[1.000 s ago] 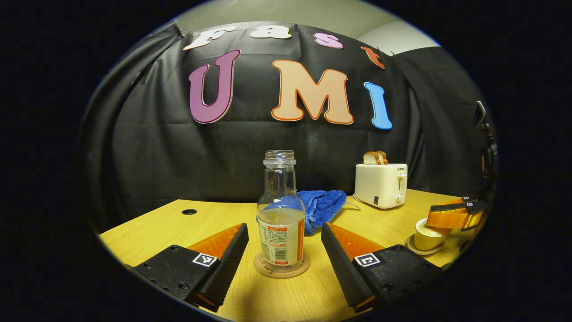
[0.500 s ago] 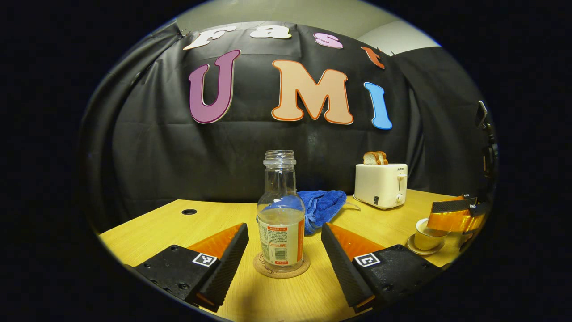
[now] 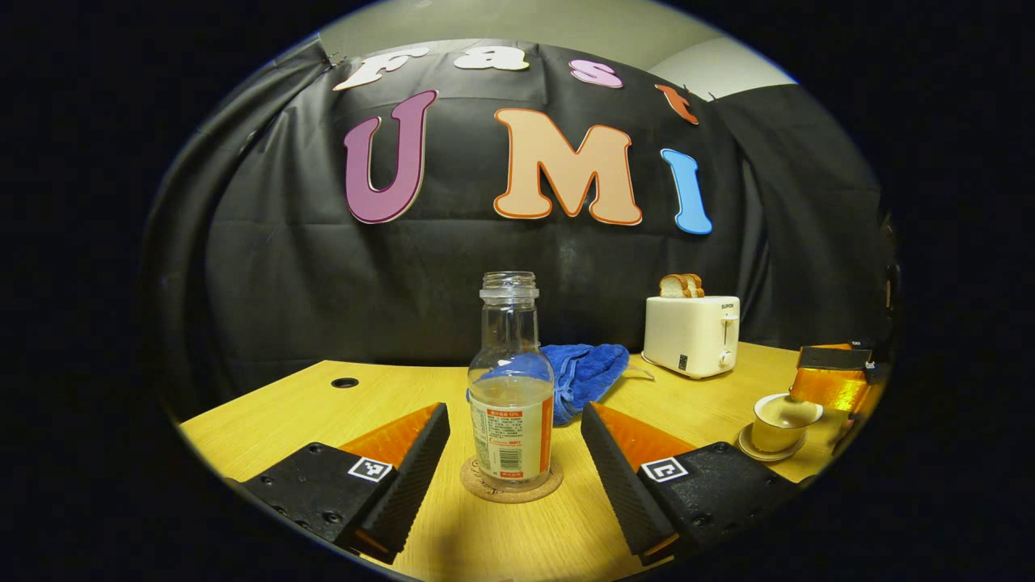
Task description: Open the teacup lid with one hand, grasp the water bottle and pour water into the teacup with the other hand; after pouring, place the water bottle on the coaster and then close the teacup lid.
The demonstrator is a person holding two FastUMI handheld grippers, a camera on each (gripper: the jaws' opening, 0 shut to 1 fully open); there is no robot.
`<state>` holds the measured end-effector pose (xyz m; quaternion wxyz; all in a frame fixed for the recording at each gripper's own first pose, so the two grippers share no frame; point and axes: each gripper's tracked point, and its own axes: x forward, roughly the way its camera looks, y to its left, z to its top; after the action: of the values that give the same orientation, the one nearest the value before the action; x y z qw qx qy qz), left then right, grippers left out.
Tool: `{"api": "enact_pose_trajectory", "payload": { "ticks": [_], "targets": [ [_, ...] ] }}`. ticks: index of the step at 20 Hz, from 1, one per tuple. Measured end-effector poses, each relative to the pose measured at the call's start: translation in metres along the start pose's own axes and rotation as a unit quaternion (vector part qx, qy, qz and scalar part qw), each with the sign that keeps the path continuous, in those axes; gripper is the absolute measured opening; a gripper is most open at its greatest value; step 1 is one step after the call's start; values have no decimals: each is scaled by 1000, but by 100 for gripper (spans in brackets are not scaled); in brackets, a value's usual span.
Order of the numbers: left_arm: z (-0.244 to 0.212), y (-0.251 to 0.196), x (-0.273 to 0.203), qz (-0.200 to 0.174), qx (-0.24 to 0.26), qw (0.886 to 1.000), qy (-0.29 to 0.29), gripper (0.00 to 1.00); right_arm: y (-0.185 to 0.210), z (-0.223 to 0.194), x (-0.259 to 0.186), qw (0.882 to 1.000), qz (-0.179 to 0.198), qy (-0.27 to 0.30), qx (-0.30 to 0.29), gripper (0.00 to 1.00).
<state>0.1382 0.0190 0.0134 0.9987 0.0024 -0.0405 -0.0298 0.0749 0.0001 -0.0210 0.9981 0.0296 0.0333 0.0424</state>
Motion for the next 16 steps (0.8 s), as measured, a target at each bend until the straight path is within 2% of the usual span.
{"api": "enact_pose_trajectory", "payload": {
  "ticks": [1,3,4,5,7,9,11,12,16],
  "targets": [
    [-1,3,-1,9,1,1000,0,95,-7,0,-1,1000,-19,-1,1,100],
    [-2,11,-6,34,-1,999,4,95,-27,3,-9,998,-70,-5,-1,95],
    [-1,14,-11,45,0,999,3,95,-36,3,-15,996,-93,-5,-2,100],
    [0,13,-16,50,0,999,2,96,-43,4,-20,994,-111,-6,-3,98],
    [0,12,-27,56,1,998,0,95,-49,5,-31,992,-128,-7,-3,94],
    [1,13,-38,66,2,998,-1,95,-55,6,-39,990,-138,-8,-3,98],
    [0,16,-49,80,2,997,0,95,-60,6,-47,989,-149,-9,-4,94],
    [1,18,-53,88,3,996,0,95,-63,6,-50,988,-156,-9,-4,98],
    [1,28,-72,126,4,992,0,95,-82,7,-64,979,-204,-11,-6,98]
  ]
}}
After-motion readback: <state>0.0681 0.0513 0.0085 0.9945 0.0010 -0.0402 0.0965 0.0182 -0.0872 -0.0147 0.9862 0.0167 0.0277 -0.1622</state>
